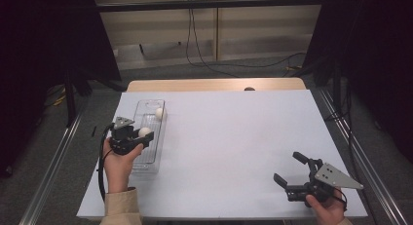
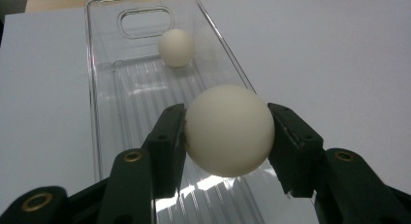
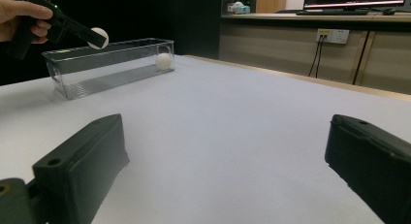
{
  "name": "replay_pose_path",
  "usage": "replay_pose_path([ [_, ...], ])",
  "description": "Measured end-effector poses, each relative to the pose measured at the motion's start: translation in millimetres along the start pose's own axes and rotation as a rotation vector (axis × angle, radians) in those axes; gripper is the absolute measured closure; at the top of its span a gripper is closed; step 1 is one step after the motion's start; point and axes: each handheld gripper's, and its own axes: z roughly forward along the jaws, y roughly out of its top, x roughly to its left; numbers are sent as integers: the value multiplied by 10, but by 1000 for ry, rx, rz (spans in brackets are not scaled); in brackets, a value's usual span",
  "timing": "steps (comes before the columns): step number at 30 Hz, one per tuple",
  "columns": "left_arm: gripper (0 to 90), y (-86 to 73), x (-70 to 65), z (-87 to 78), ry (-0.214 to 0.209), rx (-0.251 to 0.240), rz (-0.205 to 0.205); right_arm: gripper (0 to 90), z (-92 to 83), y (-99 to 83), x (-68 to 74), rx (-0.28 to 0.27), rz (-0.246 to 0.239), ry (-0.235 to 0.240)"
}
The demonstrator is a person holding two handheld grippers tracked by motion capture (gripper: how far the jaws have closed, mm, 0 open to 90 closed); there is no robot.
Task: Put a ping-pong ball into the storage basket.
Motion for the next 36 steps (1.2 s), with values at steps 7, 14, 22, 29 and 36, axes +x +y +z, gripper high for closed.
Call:
replay_pose_path([
  [7, 510, -4, -6, -2, 4, 0, 6, 8, -6, 1, -3, 0, 0, -1],
  [14, 510, -20, -4, 6, 9, 5, 3, 8, -5, 4, -1, -1, -1, 0],
  [22, 510, -31, -7, 11, 14, 11, 16, 8, -5, 3, 0, -1, -1, 0],
  [29, 509, -40, -5, 22, 23, 18, 20, 8, -8, 3, -2, -2, -1, -3],
  [36, 508, -53, 7, 27, 27, 25, 6, 8, -11, 4, 1, -2, -3, -5],
])
